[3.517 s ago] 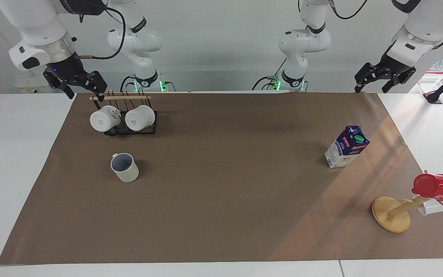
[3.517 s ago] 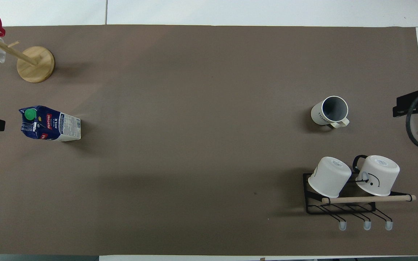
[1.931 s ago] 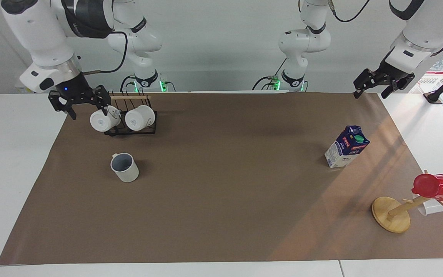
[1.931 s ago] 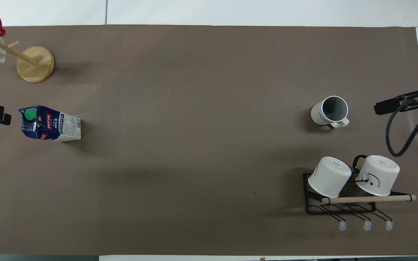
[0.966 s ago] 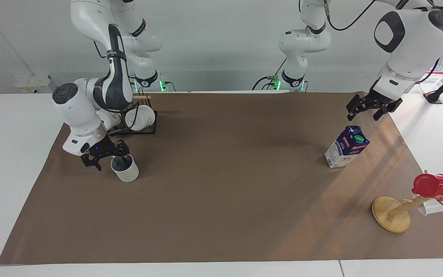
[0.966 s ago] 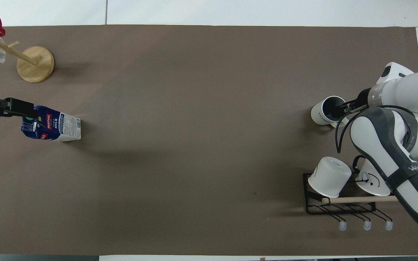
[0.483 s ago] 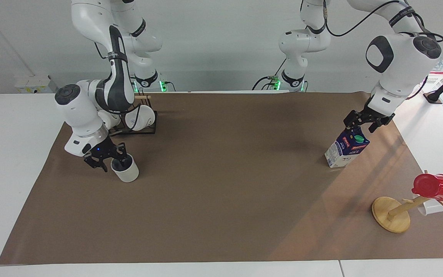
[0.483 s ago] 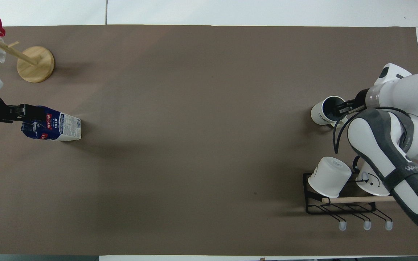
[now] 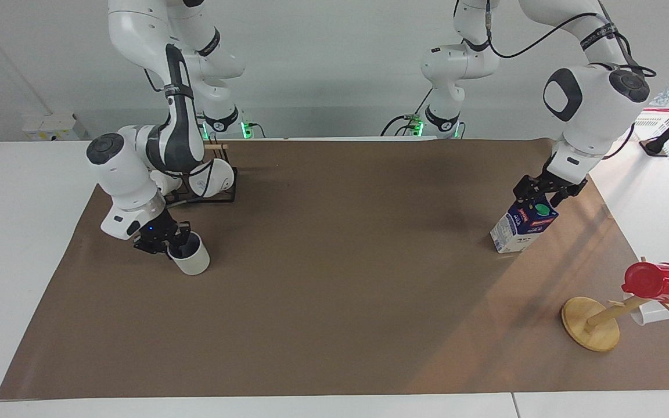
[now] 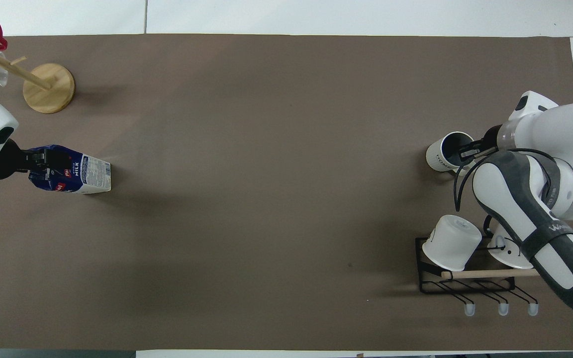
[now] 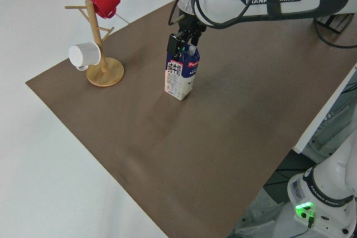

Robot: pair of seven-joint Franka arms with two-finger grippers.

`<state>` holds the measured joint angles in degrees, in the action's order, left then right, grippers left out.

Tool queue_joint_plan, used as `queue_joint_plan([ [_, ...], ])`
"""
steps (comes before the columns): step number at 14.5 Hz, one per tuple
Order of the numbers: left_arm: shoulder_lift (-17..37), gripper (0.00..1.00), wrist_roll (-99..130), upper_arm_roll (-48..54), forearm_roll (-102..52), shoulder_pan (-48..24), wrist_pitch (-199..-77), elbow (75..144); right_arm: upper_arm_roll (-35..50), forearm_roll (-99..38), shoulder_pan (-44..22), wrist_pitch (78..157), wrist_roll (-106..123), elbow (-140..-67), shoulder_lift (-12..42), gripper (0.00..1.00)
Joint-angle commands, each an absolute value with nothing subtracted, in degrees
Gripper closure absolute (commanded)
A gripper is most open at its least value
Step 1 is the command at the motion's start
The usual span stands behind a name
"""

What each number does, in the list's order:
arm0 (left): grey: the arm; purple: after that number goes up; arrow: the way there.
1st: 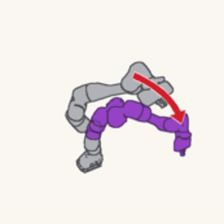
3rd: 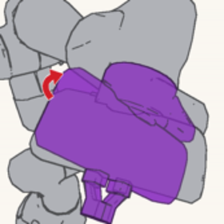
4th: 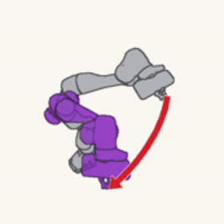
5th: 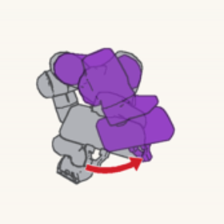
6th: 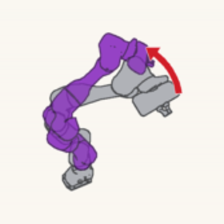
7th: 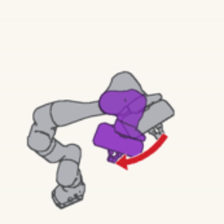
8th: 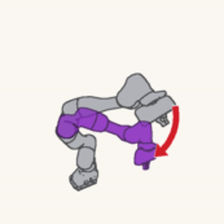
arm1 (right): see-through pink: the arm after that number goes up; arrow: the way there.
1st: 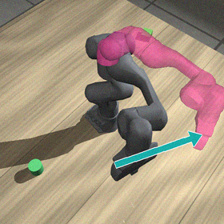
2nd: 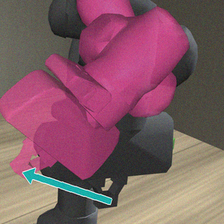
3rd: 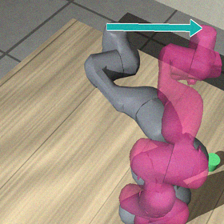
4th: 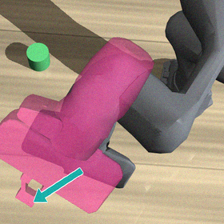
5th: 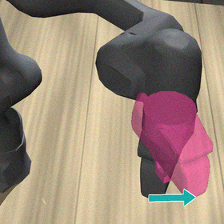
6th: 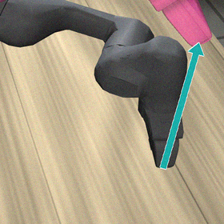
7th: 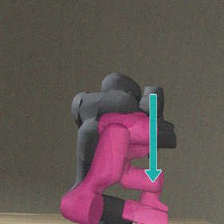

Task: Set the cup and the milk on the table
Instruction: 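Grasp the white mug with the right gripper while the left gripper grasps the carton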

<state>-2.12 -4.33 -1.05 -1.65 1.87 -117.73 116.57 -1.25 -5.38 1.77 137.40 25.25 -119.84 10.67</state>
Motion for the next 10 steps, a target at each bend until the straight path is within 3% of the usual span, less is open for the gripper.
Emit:
queue_joint_plan([
  [1,-2.8,0.05,-4.5,-0.8,-0.4,2.6,-121.0,117.9,-1.0,-6.2,1.0,131.3,24.6,-114.2,11.0,1.00],
  [5,-2.2,0.05,-3.9,-0.8,-0.4,2.2,-121.6,118.3,-1.1,-4.4,-6.7,119.5,14.3,-104.0,11.4,1.00],
  [8,-2.4,0.10,-3.9,-0.8,-0.5,1.8,-121.0,118.4,-1.0,-1.2,-16.0,123.0,5.0,-105.1,11.9,1.00],
  [9,-2.3,0.25,-3.9,-0.7,-0.5,1.9,-121.1,118.2,-1.0,-1.1,-18.4,123.9,2.3,-105.4,12.1,1.00],
  [10,-2.2,0.60,-3.8,-0.7,-0.5,2.0,-121.3,117.9,-1.0,-1.1,-20.7,125.0,0.7,-105.7,12.7,1.00],
])
